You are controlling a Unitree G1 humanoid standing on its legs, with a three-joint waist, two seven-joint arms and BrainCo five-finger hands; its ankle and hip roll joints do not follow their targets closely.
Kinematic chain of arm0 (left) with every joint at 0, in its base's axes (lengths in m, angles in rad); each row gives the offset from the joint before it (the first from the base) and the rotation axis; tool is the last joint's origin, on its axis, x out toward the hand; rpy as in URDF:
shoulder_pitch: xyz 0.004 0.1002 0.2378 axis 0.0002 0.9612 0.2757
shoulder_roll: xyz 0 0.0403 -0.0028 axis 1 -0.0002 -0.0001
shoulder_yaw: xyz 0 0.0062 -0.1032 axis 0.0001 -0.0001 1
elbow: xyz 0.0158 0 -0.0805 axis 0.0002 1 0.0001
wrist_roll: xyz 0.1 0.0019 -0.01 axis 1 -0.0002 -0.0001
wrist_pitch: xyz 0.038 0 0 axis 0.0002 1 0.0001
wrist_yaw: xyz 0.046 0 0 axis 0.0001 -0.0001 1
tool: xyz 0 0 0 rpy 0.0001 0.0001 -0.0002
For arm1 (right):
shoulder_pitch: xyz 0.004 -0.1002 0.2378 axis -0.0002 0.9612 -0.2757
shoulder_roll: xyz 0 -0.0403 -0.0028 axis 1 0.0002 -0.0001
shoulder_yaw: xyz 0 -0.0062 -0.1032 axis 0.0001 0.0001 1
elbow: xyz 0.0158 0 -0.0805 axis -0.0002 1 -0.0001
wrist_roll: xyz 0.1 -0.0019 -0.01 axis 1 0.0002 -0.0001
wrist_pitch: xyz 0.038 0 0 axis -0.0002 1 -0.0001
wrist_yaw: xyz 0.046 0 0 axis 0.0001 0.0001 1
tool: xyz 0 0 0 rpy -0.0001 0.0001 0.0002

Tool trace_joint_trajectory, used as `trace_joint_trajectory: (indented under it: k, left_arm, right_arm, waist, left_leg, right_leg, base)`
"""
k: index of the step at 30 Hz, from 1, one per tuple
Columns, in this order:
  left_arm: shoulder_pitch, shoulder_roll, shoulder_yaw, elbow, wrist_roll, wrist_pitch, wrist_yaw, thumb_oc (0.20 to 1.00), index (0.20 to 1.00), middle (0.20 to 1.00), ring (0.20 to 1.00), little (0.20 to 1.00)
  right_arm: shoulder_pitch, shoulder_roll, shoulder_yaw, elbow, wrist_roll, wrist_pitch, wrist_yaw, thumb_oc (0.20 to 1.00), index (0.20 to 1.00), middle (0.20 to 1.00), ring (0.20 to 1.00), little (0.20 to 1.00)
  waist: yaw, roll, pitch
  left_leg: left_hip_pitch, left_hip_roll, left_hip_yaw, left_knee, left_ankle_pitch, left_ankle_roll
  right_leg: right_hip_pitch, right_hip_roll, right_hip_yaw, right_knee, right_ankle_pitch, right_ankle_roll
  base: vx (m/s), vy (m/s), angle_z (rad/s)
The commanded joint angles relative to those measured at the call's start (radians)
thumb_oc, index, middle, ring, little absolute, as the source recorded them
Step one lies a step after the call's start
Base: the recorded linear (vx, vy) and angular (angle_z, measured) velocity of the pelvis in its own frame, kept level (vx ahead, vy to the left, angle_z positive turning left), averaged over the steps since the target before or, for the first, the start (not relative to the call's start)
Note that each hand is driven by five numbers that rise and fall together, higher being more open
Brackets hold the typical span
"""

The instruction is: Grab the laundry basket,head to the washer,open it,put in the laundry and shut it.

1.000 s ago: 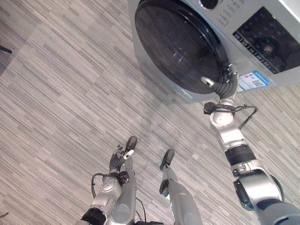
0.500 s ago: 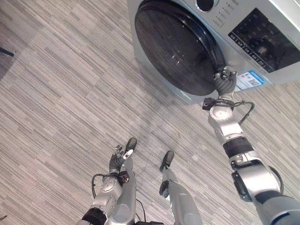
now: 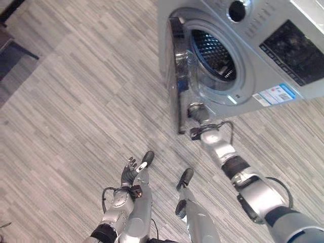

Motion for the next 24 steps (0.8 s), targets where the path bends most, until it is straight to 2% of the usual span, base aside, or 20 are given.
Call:
trace_joint_trajectory:
  k: [1,2,3,4,5,7,8,10,11,12,13,14,15,16,18,19,20,21,23,24]
  left_arm:
    - [-0.036,0.106,-0.056,-0.037,0.302,-0.009,0.039,1.000,1.000,1.000,1.000,1.000]
    - [-0.036,0.106,-0.056,-0.037,0.303,-0.008,0.039,1.000,1.000,1.000,1.000,1.000]
    - [-0.087,0.190,-0.097,-0.061,0.549,0.014,0.058,1.000,1.000,1.000,1.000,1.000]
    - [-0.088,0.191,-0.098,-0.062,0.550,0.014,0.059,1.000,1.000,1.000,1.000,1.000]
    - [-0.146,0.272,-0.107,-0.108,0.695,0.046,0.057,1.000,1.000,1.000,1.000,1.000]
    - [-0.177,0.307,-0.101,-0.123,0.742,0.051,0.059,1.000,1.000,1.000,1.000,1.000]
    - [-0.277,0.374,-0.092,-0.110,0.798,0.052,0.066,1.000,1.000,1.000,1.000,1.000]
    - [-0.402,0.422,-0.108,-0.039,0.809,0.066,0.068,1.000,1.000,1.000,1.000,1.000]
    - [-0.405,0.422,-0.109,-0.037,0.809,0.066,0.069,1.000,1.000,1.000,1.000,1.000]
    - [-0.572,0.477,-0.167,0.080,0.818,0.084,0.041,1.000,1.000,1.000,1.000,1.000]
    - [-0.575,0.477,-0.168,0.081,0.818,0.084,0.041,1.000,1.000,1.000,1.000,1.000]
    - [-0.756,0.502,-0.270,0.283,0.827,0.098,-0.004,1.000,1.000,1.000,1.000,1.000]
    - [-0.759,0.501,-0.272,0.284,0.827,0.097,-0.004,1.000,1.000,1.000,1.000,1.000]
    - [-0.897,0.474,-0.321,0.539,0.785,0.117,-0.073,1.000,1.000,1.000,1.000,1.000]
    - [-0.937,0.475,-0.323,0.611,0.763,0.122,-0.101,1.000,1.000,1.000,1.000,1.000]
    - [-0.981,0.501,-0.317,0.718,0.738,0.139,-0.158,1.000,1.000,1.000,1.000,1.000]
    - [-0.981,0.501,-0.318,0.719,0.738,0.138,-0.158,1.000,1.000,1.000,1.000,1.000]
    - [-1.011,0.530,-0.309,0.797,0.739,0.156,-0.192,1.000,1.000,1.000,1.000,1.000]
    - [-1.023,0.548,-0.283,0.837,0.726,0.170,-0.206,1.000,1.000,1.000,1.000,1.000]
    - [-1.048,0.581,-0.248,0.879,0.703,0.186,-0.219,1.000,1.000,1.000,1.000,1.000]
  right_arm:
    - [-0.042,0.067,-0.003,0.012,-0.020,-0.020,0.026,0.200,0.200,0.200,0.200,0.200]
    - [-0.042,0.067,-0.004,0.012,-0.020,-0.020,0.026,0.200,0.200,0.200,0.200,0.200]
    - [-0.030,0.064,0.002,0.023,-0.038,-0.028,0.035,0.200,0.200,0.200,0.200,0.200]
    - [-0.031,0.064,0.001,0.023,-0.038,-0.028,0.035,0.200,0.200,0.200,0.200,0.200]
    - [-0.006,0.060,0.000,0.035,-0.054,-0.032,0.044,0.200,0.200,0.200,0.200,0.200]
    - [0.003,0.056,-0.004,0.041,-0.062,-0.032,0.050,0.200,0.200,0.200,0.200,0.200]
    - [0.027,0.049,-0.009,0.047,-0.069,-0.035,0.066,0.200,0.200,0.200,0.200,0.200]
    - [0.046,0.040,-0.004,0.044,-0.066,-0.038,0.080,0.200,0.200,0.200,0.200,0.200]
    - [0.045,0.039,-0.005,0.044,-0.066,-0.038,0.080,0.200,0.200,0.200,0.200,0.200]
    - [0.068,0.027,0.004,0.036,-0.058,-0.038,0.098,0.200,0.200,0.200,0.200,0.200]
    - [0.067,0.027,0.003,0.036,-0.058,-0.038,0.098,0.200,0.200,0.200,0.200,0.200]
    - [0.080,0.016,0.028,0.029,-0.050,-0.042,0.118,0.200,0.200,0.200,0.200,0.200]
    - [0.079,0.016,0.026,0.029,-0.050,-0.042,0.118,0.200,0.200,0.200,0.200,0.200]
    - [0.085,0.008,0.048,0.009,-0.038,-0.045,0.132,0.200,0.200,0.200,0.200,0.200]
    - [0.089,0.004,0.054,-0.002,-0.035,-0.046,0.137,0.200,0.200,0.200,0.200,0.200]
    - [0.116,-0.007,0.065,-0.049,-0.031,-0.050,0.151,0.200,0.200,0.200,0.200,0.200]
    - [0.117,-0.007,0.064,-0.049,-0.032,-0.050,0.151,0.200,0.200,0.200,0.200,0.200]
    - [0.135,-0.023,0.066,-0.098,-0.029,-0.054,0.160,0.200,0.200,0.200,0.200,0.200]
    - [0.151,-0.037,0.061,-0.130,-0.030,-0.056,0.165,0.200,0.200,0.200,0.200,0.200]
    - [0.182,-0.059,0.050,-0.183,-0.037,-0.062,0.166,0.200,0.200,0.200,0.200,0.200]
  waist:
    - [0.023,-0.109,0.009]
    - [0.022,-0.109,0.007]
    - [0.019,-0.110,0.006]
    - [0.018,-0.111,0.005]
    - [0.009,-0.109,0.004]
    - [0.003,-0.109,0.002]
    - [-0.015,-0.105,-0.002]
    - [-0.035,-0.106,-0.007]
    - [-0.036,-0.107,-0.009]
    - [-0.063,-0.107,-0.009]
    - [-0.064,-0.108,-0.010]
    - [-0.098,-0.113,-0.009]
    - [-0.099,-0.114,-0.010]
    - [-0.142,-0.126,-0.007]
    - [-0.158,-0.131,-0.010]
    - [-0.197,-0.151,-0.017]
    - [-0.197,-0.152,-0.017]
    - [-0.229,-0.173,-0.029]
    - [-0.247,-0.185,-0.036]
    - [-0.268,-0.199,-0.044]
  left_leg:
    - [0.105,-0.085,0.040,-0.059,-0.077,0.084]
    - [0.102,-0.087,0.039,-0.060,-0.074,0.085]
    - [0.118,-0.081,0.048,-0.057,-0.084,0.085]
    - [0.115,-0.083,0.047,-0.058,-0.080,0.085]
    - [0.131,-0.078,0.059,-0.055,-0.090,0.086]
    - [0.131,-0.079,0.061,-0.055,-0.088,0.087]
    - [0.143,-0.072,0.074,-0.052,-0.097,0.085]
    - [0.143,-0.069,0.082,-0.052,-0.097,0.084]
    - [0.139,-0.071,0.081,-0.052,-0.093,0.085]
    - [0.142,-0.065,0.090,-0.051,-0.094,0.085]
    - [0.138,-0.067,0.089,-0.051,-0.091,0.085]
    - [0.139,-0.059,0.099,-0.050,-0.089,0.084]
    - [0.135,-0.061,0.097,-0.050,-0.087,0.085]
    - [0.133,-0.051,0.113,-0.047,-0.086,0.085]
    - [0.126,-0.048,0.116,-0.045,-0.084,0.085]
    - [0.125,-0.037,0.131,-0.045,-0.083,0.085]
    - [0.125,-0.037,0.131,-0.045,-0.083,0.085]
    - [0.125,-0.026,0.144,-0.046,-0.084,0.085]
    - [0.127,-0.019,0.152,-0.050,-0.086,0.084]
    - [0.137,-0.010,0.165,-0.055,-0.090,0.083]
  right_leg:
    - [0.062,-0.078,0.069,-0.001,-0.020,0.077]
    - [0.059,-0.079,0.068,-0.001,-0.019,0.078]
    - [0.071,-0.076,0.074,-0.001,-0.021,0.078]
    - [0.068,-0.078,0.073,-0.001,-0.019,0.079]
    - [0.077,-0.075,0.080,0.002,-0.021,0.082]
    - [0.076,-0.076,0.080,0.003,-0.019,0.083]
    - [0.082,-0.074,0.088,0.007,-0.024,0.085]
    - [0.080,-0.074,0.092,0.009,-0.023,0.087]
    - [0.076,-0.076,0.090,0.008,-0.021,0.088]
    - [0.075,-0.073,0.098,0.013,-0.018,0.090]
    - [0.072,-0.075,0.097,0.013,-0.017,0.091]
    - [0.067,-0.070,0.108,0.015,-0.012,0.094]
    - [0.064,-0.072,0.107,0.015,-0.011,0.095]
    - [0.052,-0.064,0.125,0.019,-0.003,0.098]
    - [0.044,-0.064,0.128,0.018,0.001,0.100]
    - [0.034,-0.056,0.148,0.015,0.012,0.105]
    - [0.033,-0.056,0.148,0.015,0.012,0.105]
    - [0.025,-0.049,0.163,0.012,0.020,0.108]
    - [0.021,-0.046,0.171,0.008,0.024,0.109]
    - [0.020,-0.038,0.180,0.004,0.027,0.109]
  base:
    - [0.00,0.002,0.10]
    - [0.00,-0.007,0.10]
    - [-0.01,0.004,0.12]
    - [-0.01,0.005,0.08]
    - [-0.02,0.013,0.04]
    - [-0.02,0.021,-0.05]
    - [-0.03,0.037,-0.09]
    - [-0.03,0.025,-0.06]
    - [-0.03,0.015,-0.10]
    - [-0.03,0.018,-0.14]
    - [-0.05,0.017,-0.11]
    - [-0.03,0.012,-0.06]
    - [-0.06,0.021,-0.02]
    - [-0.04,0.020,-0.07]
    - [-0.03,0.021,-0.19]
    - [-0.02,0.015,-0.24]
    - [-0.01,0.000,-0.28]
    - [0.01,-0.003,-0.27]
    - [0.02,0.002,-0.20]
    - [0.03,-0.004,-0.20]
